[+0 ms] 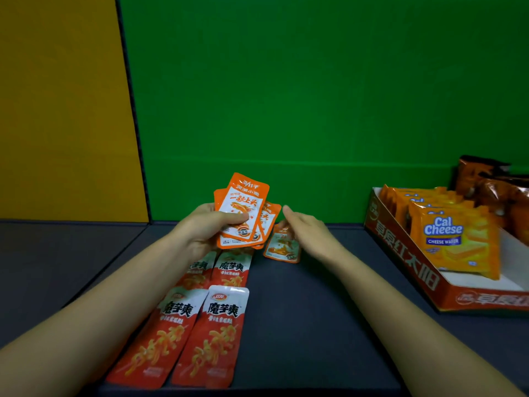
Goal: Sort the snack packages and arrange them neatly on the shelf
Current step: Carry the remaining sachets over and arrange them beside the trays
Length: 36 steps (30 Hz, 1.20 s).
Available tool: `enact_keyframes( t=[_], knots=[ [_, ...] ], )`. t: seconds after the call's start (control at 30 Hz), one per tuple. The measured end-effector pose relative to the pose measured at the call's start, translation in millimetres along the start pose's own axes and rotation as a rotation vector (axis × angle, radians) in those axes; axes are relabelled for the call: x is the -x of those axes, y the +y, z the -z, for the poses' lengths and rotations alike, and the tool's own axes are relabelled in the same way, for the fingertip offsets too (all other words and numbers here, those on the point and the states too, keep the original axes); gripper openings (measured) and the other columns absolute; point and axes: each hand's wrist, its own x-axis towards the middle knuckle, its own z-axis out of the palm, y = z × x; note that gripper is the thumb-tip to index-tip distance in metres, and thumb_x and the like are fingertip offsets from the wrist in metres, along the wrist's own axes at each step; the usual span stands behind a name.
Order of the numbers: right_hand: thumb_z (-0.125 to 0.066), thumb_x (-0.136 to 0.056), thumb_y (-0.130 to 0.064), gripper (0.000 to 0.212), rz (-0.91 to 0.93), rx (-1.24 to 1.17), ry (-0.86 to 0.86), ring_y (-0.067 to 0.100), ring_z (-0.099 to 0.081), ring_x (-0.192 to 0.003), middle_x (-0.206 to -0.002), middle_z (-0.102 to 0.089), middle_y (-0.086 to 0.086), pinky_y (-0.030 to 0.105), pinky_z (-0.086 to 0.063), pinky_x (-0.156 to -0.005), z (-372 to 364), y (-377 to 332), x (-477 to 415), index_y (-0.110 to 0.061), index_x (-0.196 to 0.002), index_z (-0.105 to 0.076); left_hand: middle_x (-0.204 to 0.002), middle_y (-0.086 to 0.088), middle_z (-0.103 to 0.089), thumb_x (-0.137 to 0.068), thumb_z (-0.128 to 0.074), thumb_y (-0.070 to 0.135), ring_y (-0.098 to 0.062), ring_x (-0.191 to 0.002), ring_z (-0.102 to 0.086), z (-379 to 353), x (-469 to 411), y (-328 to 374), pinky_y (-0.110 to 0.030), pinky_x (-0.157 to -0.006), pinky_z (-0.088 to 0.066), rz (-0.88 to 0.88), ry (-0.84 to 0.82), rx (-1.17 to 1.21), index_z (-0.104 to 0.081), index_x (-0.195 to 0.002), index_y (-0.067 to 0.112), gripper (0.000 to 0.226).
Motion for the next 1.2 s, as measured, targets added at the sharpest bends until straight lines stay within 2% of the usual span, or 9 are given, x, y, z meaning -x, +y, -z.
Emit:
enact_keyframes(
  t=[0.07, 0.17, 0.33, 0.37, 0.47, 0.63, 0.77, 1.03, 1.2],
  knots=[
    [-0.036, -0.099, -0.042, 0.043, 0.006, -0.214, -0.045, 0.015, -0.053, -0.075, -0.073, -0.058, -0.002, 0.027, -0.039, -0.069, -6, -3, 0, -0.021, -0.065, -0.052, -0.076, -0.009, -0.069, -0.083, -0.062, -0.003, -0.012, -0.046, -0.067, -6, -1, -2, -0.022, -0.045, -0.055, 0.001, -0.009, 0.007, -0.059, -0.088, 0.005, 0.01],
    [-0.051, -0.094, -0.026, 0.031, -0.067, -0.363, -0.041, 0.016, -0.056, -0.074, -0.073, -0.061, -0.001, 0.028, -0.042, -0.072, -10, 2, -3, -0.02, -0.064, -0.052, -0.078, -0.009, -0.069, -0.084, -0.063, -0.001, -0.012, -0.049, -0.067, -10, -3, -5, -0.023, -0.047, -0.056, 0.012, -0.02, -0.02, -0.06, -0.09, 0.006, 0.009],
    [-0.049, -0.094, -0.012, 0.032, -0.13, -0.357, 0.028, -0.001, -0.043, -0.037, -0.044, -0.053, -0.01, 0.011, -0.032, -0.04, 12, 11, -13, -0.016, -0.062, -0.047, -0.055, -0.002, -0.07, -0.085, -0.061, 0.0, -0.012, -0.043, -0.065, -9, -6, -2, -0.022, -0.041, -0.053, 0.025, -0.012, -0.038, -0.059, -0.081, 0.006, 0.008],
    [-0.047, -0.094, -0.01, 0.032, -0.154, -0.358, 0.065, 0.001, -0.046, -0.039, -0.045, -0.054, -0.009, 0.012, -0.034, -0.041, 21, 15, -14, -0.016, -0.062, -0.047, -0.052, -0.002, -0.069, -0.086, -0.061, -0.001, -0.012, -0.042, -0.065, -8, -6, -1, -0.022, -0.04, -0.053, 0.027, -0.004, -0.03, -0.059, -0.08, 0.006, 0.009],
    [-0.045, -0.096, -0.014, 0.028, -0.239, -0.217, 0.121, 0.016, -0.055, -0.066, -0.074, -0.061, 0.004, 0.025, -0.042, -0.065, 43, 38, -19, -0.014, -0.07, -0.056, -0.051, -0.003, -0.068, -0.086, -0.061, 0.003, -0.013, -0.041, -0.064, 1, -8, 4, -0.024, -0.041, -0.054, 0.04, 0.015, -0.065, -0.059, -0.08, 0.006, 0.007],
    [-0.044, -0.094, -0.021, 0.026, -0.42, 0.138, 0.088, 0.031, -0.058, -0.112, -0.121, -0.063, 0.017, 0.034, -0.045, -0.093, 49, 71, -20, -0.007, -0.102, -0.064, -0.05, -0.006, -0.067, -0.087, -0.058, 0.005, -0.016, -0.04, -0.064, 4, -9, 8, -0.027, -0.041, -0.052, 0.075, -0.009, -0.092, -0.059, -0.079, 0.004, 0.009],
    [-0.042, -0.093, -0.028, 0.04, -0.47, 0.296, 0.086, 0.031, -0.055, -0.116, -0.129, -0.058, 0.015, 0.035, -0.044, -0.095, 46, 72, -21, -0.009, -0.122, -0.06, -0.053, -0.005, -0.069, -0.087, -0.058, 0.008, -0.015, -0.043, -0.065, 2, -13, 5, -0.026, -0.045, -0.054, 0.08, -0.003, -0.095, -0.06, -0.08, 0.006, 0.007],
    [-0.037, -0.095, -0.033, 0.041, -0.411, 0.497, 0.113, 0.03, -0.054, -0.115, -0.127, -0.057, 0.012, 0.034, -0.043, -0.088, 34, 66, -18, -0.01, -0.123, -0.056, -0.052, -0.007, -0.068, -0.089, -0.05, 0.006, -0.015, -0.042, -0.065, -5, -9, 1, -0.025, -0.043, -0.055, 0.109, -0.012, -0.004, -0.056, -0.082, 0.005, 0.009],
    [-0.038, -0.096, -0.043, 0.046, -0.378, 0.523, 0.185, 0.034, -0.052, -0.118, -0.128, -0.055, 0.015, 0.037, -0.042, -0.091, 38, 58, -9, -0.008, -0.123, -0.051, -0.052, -0.006, -0.068, -0.09, -0.052, 0.005, -0.014, -0.043, -0.065, -11, -5, 1, -0.024, -0.043, -0.055, 0.083, -0.034, -0.061, -0.056, -0.082, 0.003, 0.01]
  ],
)
